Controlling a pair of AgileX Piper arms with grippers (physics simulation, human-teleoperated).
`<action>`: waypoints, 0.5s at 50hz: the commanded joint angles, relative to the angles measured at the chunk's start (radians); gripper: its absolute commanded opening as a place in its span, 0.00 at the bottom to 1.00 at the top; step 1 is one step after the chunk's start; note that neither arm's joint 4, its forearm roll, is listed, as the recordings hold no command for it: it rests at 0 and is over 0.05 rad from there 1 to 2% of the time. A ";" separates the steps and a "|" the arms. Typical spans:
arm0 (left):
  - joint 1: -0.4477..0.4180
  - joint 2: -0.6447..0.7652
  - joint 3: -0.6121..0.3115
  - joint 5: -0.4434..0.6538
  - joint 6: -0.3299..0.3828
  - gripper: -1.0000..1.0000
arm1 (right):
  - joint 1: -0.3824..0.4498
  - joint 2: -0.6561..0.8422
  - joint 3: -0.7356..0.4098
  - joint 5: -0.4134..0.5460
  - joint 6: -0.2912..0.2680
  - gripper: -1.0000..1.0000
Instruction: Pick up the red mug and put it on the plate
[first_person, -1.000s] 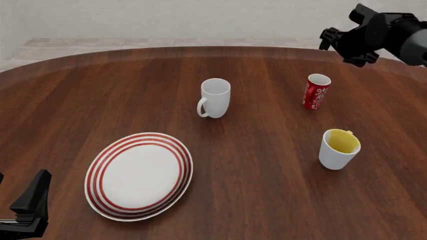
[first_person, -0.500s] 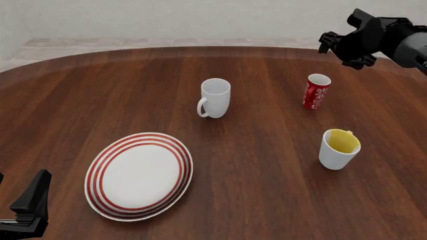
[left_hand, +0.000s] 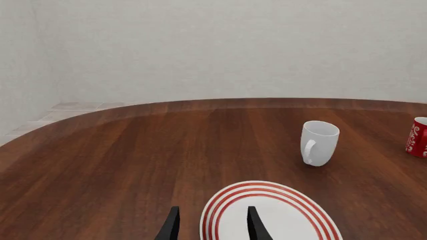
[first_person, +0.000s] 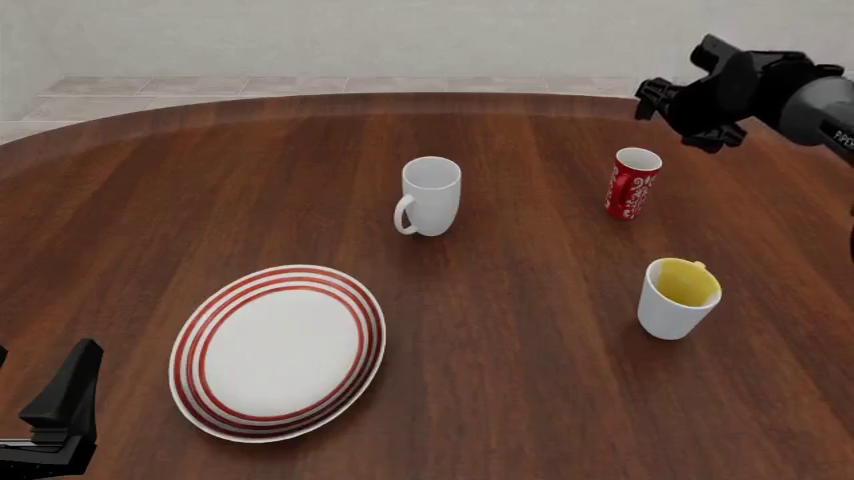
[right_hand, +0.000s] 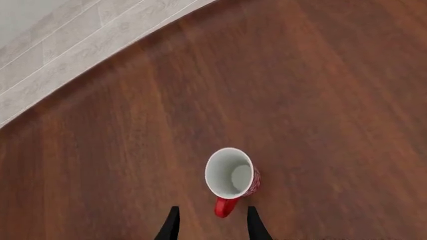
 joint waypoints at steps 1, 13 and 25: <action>0.000 0.000 0.000 0.000 0.000 1.00 | 0.005 0.021 -0.003 -0.004 0.014 1.00; 0.000 0.000 0.000 0.000 0.000 1.00 | 0.003 0.047 -0.033 0.004 0.015 1.00; 0.000 0.000 0.000 0.000 0.000 1.00 | 0.005 0.060 -0.028 0.000 0.026 1.00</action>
